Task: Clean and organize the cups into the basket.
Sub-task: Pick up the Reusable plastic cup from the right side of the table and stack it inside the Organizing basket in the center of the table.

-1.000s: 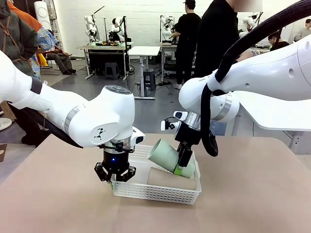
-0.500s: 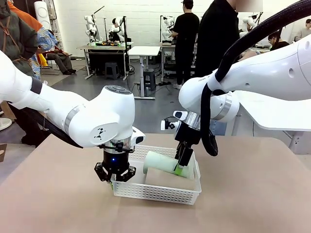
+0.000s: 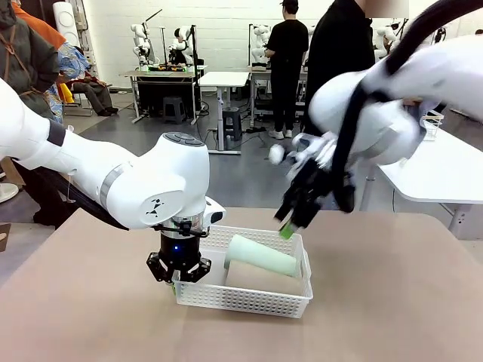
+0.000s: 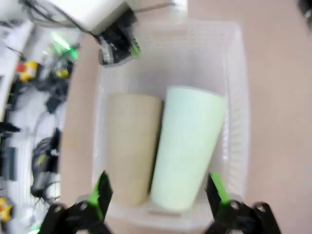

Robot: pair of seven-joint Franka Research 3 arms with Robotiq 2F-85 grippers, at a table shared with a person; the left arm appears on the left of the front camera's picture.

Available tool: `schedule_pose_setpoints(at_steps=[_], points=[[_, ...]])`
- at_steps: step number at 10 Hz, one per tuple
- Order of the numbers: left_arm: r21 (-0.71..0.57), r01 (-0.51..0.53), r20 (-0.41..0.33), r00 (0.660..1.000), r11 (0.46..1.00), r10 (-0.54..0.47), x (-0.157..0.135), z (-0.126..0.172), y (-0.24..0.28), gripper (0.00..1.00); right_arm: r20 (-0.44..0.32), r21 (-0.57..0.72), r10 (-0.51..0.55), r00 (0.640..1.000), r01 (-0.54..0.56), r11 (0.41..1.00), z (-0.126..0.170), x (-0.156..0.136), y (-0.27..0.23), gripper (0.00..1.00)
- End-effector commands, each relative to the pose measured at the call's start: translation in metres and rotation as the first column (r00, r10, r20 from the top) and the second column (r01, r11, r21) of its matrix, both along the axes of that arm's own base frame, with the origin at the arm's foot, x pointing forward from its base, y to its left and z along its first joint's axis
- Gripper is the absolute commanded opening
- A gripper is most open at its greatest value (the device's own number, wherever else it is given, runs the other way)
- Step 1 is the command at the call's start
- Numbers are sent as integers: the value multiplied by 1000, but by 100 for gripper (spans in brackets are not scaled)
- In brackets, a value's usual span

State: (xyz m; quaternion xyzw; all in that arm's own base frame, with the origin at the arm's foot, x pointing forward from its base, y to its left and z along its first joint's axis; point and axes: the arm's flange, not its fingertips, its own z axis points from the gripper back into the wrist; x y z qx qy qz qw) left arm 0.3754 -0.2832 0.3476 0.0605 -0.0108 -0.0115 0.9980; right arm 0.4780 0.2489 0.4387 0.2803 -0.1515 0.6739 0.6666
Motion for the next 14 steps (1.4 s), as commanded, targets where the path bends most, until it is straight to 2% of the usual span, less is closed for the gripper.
schedule_pose_setpoints(at_steps=[1, 2, 4, 6, 8, 11, 13, 14], points=[[3, 10, 5, 1000, 1000, -10, -2, 1, 1, 0, 50, 245, -21, 999, 8, 969, 32, -55, -104, 100], [3, 10, 5, 1000, 1000, -10, -2, 1, 1, 0, 61, 347, -37, 997, 14, 938, 37, -69, -147, 100], [3, 10, 5, 1000, 1000, -10, -2, 1, 1, 0, 63, 521, -23, 998, -13, 854, 20, -84, -229, 100], [3, 10, 5, 1000, 1000, -10, -2, 1, 1, 0, 42, 648, -90, 995, 41, 761, -14, -79, -296, 100], [3, 10, 5, 1000, 1000, -10, -2, 1, 1, 0, -38, 729, -147, 988, 128, 673, -66, -68, -339, 100], [3, 10, 5, 1000, 1000, -10, -2, 1, 1, 0, -81, 763, -214, 973, 198, 615, -112, -65, -363, 100], [3, 10, 5, 1000, 1000, -10, -2, 1, 1, 0, -80, 780, -230, 970, 205, 591, -118, -64, -363, 100], [3, 10, 5, 1000, 1000, -10, -2, 1, 1, 0, -108, 743, -217, 970, 224, 631, -124, -69, -365, 100]])
